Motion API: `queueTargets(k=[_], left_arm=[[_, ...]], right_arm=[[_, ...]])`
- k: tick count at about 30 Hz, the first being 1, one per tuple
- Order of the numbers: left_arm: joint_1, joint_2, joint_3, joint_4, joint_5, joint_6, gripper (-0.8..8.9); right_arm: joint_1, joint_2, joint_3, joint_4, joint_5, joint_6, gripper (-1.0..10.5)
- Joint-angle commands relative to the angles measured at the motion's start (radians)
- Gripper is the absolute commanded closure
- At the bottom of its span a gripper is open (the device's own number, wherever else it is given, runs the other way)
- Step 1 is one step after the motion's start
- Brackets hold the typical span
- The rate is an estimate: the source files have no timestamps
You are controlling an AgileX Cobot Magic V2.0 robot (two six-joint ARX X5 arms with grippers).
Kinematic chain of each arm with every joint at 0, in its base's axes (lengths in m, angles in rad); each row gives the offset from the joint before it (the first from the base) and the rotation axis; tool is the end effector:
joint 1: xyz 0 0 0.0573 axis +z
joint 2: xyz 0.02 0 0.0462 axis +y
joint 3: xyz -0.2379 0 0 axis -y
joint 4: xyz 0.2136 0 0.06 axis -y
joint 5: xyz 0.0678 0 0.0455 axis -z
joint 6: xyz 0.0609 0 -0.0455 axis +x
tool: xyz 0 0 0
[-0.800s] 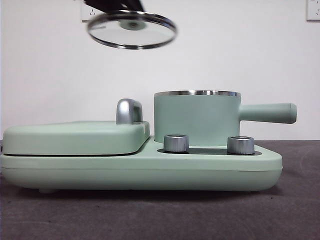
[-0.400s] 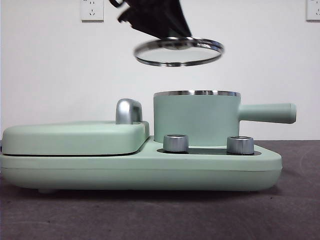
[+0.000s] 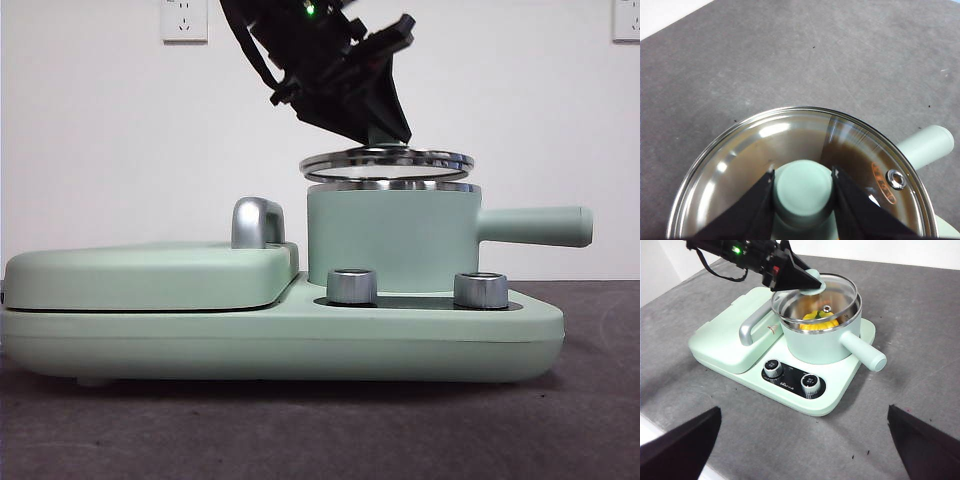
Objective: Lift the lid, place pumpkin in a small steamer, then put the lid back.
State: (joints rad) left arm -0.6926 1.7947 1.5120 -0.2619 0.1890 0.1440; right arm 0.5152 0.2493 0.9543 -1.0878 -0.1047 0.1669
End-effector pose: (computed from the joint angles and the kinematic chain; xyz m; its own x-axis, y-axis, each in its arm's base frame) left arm 0.3035 -0.2667 0.2674 0.5266 -0.6810 -0.5089 0.8003 0.5990 0.0264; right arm 0.0250 0.0215 0.2984 0.7513 0.5455 -0.3715 -0.5124 0.8369 0.1926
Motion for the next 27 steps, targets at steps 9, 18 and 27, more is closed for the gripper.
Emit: queueTargets(k=[9,18,27], left_arm=[[-0.010,0.026,0.033,0.070,0.006,0.013,7.96],[-0.014,0.051,0.033,0.066,0.006,0.012,7.96],[-0.016,0.071,0.033,0.007,0.006,0.029,7.96]], right_arm=[[0.006,0.003,0.005,0.011,0.000,0.019,4.0],[0.006,0.003,0.005,0.011,0.000,0.035,4.0],[0.006,0.003,0.005,0.011,0.002,0.035,4.0]])
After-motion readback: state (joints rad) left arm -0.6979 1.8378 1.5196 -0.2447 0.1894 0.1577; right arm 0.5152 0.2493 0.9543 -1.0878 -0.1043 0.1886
